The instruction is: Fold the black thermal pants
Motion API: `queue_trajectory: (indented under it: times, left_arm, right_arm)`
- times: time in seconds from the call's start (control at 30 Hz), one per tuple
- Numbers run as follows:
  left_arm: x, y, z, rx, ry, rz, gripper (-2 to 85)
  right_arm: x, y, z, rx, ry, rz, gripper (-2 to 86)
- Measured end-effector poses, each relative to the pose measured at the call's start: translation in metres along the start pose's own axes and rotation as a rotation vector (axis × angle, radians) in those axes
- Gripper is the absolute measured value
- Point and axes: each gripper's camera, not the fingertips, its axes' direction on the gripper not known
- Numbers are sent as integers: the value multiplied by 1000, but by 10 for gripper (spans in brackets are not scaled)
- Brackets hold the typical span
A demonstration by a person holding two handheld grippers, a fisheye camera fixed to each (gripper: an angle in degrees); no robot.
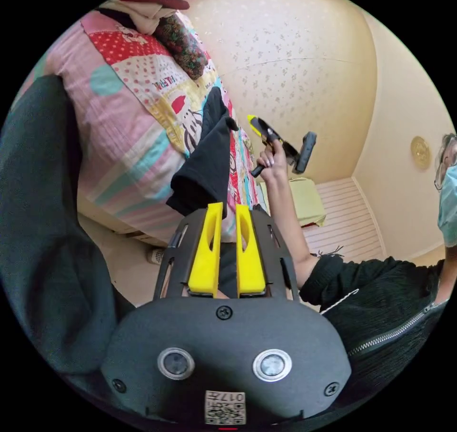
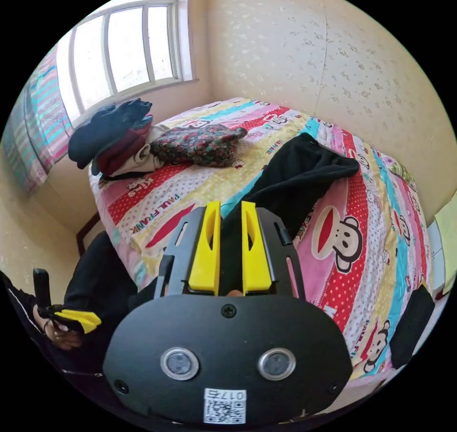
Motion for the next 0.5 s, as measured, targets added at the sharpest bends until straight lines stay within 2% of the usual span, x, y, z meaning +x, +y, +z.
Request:
queue_trajectory:
  times: [0.1,0.2,0.27,0.33,0.5]
  left_arm:
    - [12,-20,-2,50,-162,144,93]
    - [4,-48,21,-48,-318,184,151]
    - [-14,-61,37,-134,-308,142,164]
    - [-39,-72,58,-255,-222,50,165]
    - [-58,-77,71,-292,-156,-64,123]
  right_arm:
    - [-9,77,-28,48,-5,85,74]
    - [-1,142,-65,159,-89,231,68]
    - [13,187,-93,260,-235,317,62]
    - [26,215,-110,301,-313,359,58]
    - [43,270,-149,281,-376,388,61]
